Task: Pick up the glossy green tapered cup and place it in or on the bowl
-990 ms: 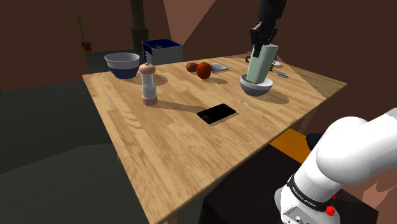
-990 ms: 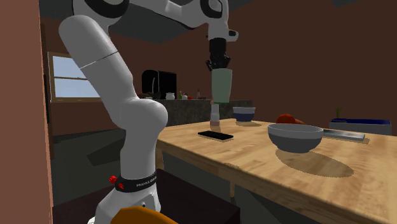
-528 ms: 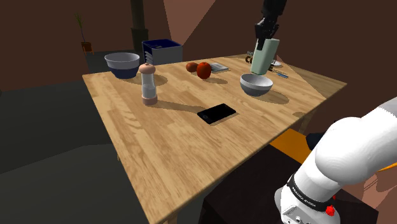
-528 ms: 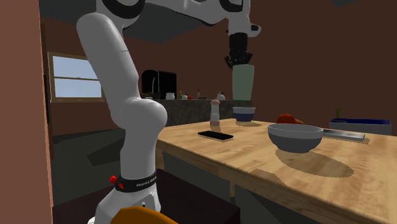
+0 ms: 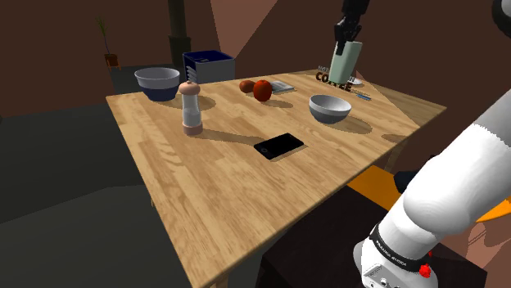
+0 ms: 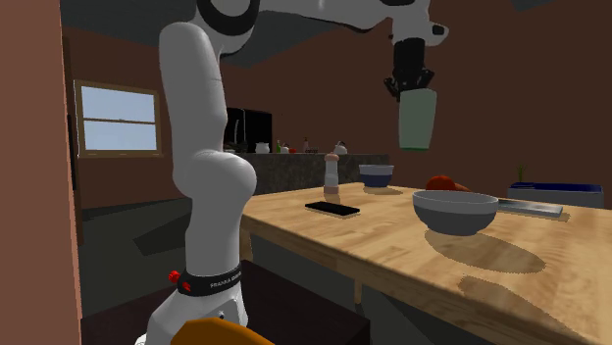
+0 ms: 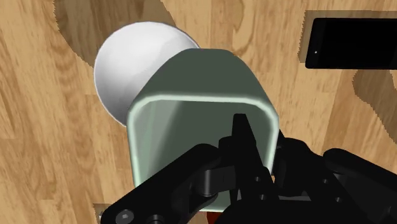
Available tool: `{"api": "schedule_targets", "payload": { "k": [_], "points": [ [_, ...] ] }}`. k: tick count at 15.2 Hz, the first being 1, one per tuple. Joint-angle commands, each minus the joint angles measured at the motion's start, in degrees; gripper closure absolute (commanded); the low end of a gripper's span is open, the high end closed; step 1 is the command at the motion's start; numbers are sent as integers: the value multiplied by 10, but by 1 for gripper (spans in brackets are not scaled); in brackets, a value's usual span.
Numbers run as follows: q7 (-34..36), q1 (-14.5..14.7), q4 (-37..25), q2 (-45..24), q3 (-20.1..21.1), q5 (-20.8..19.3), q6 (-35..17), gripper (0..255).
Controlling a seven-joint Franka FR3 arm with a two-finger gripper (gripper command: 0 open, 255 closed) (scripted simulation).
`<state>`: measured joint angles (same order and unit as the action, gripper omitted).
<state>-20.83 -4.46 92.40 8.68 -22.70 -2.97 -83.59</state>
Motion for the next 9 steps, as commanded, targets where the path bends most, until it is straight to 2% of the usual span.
{"api": "schedule_targets", "payload": {
  "k": [1,4,5,9],
  "points": [
    [-32,-10,-49,-42,-21,14,9,255],
    [-81,-34,-138,-117,-49,46,31,255],
    [-108,-53,-197,-165,-65,70,49,255],
    [-103,-49,-141,-145,-58,59,10,255]
  ]
}}
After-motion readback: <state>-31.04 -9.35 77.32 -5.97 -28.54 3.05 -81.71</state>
